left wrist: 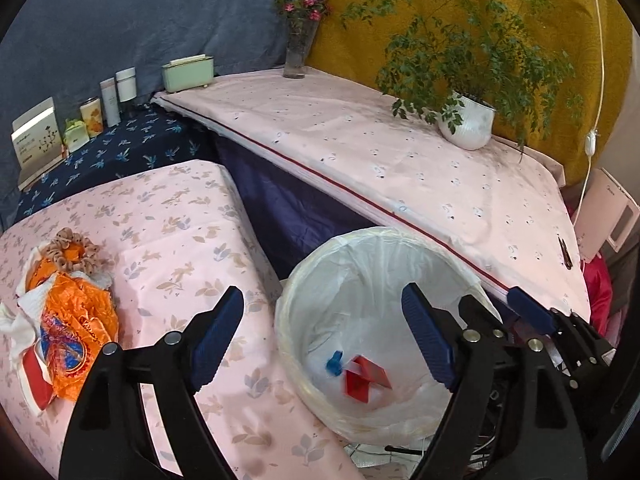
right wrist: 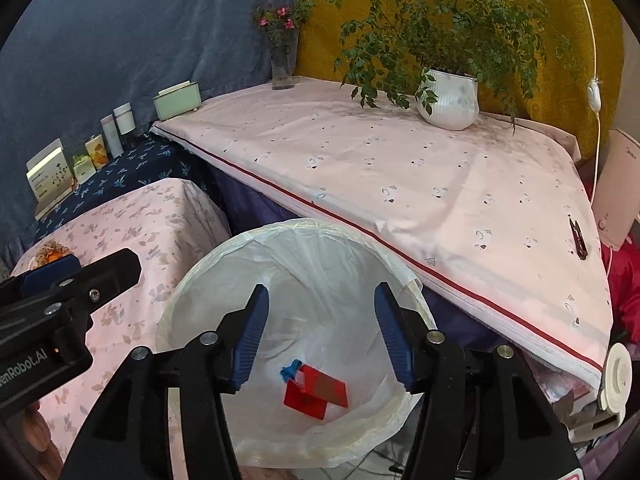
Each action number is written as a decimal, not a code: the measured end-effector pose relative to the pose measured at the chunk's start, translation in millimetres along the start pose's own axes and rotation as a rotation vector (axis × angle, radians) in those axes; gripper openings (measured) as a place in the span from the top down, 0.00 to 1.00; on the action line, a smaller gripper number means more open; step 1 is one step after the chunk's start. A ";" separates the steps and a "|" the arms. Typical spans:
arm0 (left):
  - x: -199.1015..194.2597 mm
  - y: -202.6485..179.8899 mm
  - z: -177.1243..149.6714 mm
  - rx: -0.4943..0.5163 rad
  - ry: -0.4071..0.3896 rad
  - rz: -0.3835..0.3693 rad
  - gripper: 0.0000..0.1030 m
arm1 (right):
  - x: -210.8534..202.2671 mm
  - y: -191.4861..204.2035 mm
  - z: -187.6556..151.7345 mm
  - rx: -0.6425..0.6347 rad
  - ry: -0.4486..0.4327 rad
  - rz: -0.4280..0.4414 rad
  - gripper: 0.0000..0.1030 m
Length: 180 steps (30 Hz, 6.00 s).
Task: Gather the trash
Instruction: 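Carry the red box and blue tape to the bin and open both tools, then return to the pile and grasp the orange snack bag with the right tool, then lift the orange bag with the right tool while the left tool grasps the red-white cup, then drop the orange bag and red-white cup into the bin, opening both tools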
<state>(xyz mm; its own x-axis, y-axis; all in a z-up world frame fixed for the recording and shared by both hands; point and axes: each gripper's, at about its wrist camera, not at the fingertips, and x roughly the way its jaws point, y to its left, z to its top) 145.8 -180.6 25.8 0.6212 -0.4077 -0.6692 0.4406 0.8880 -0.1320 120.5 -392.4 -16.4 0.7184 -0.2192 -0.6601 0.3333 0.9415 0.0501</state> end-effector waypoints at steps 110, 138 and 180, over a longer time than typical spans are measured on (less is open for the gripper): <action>-56.8 288.6 -98.8 -0.525 0.122 0.356 0.10 | 50.4 273.3 -47.6 -0.162 0.223 0.496 0.41; -61.3 218.4 -77.4 -0.410 0.088 0.298 0.10 | -1.0 185.8 -20.8 -0.081 0.049 0.438 0.88; 17.7 -7.2 -10.4 -0.025 0.123 -0.053 0.08 | 4.9 -27.2 -8.7 0.135 0.003 0.060 0.55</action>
<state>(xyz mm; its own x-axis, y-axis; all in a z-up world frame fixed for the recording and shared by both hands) 146.9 -192.0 7.2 0.5123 -0.4265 -0.7454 0.4536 0.8714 -0.1869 109.6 -416.8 -27.6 0.7378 -0.1627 -0.6551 0.3689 0.9099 0.1895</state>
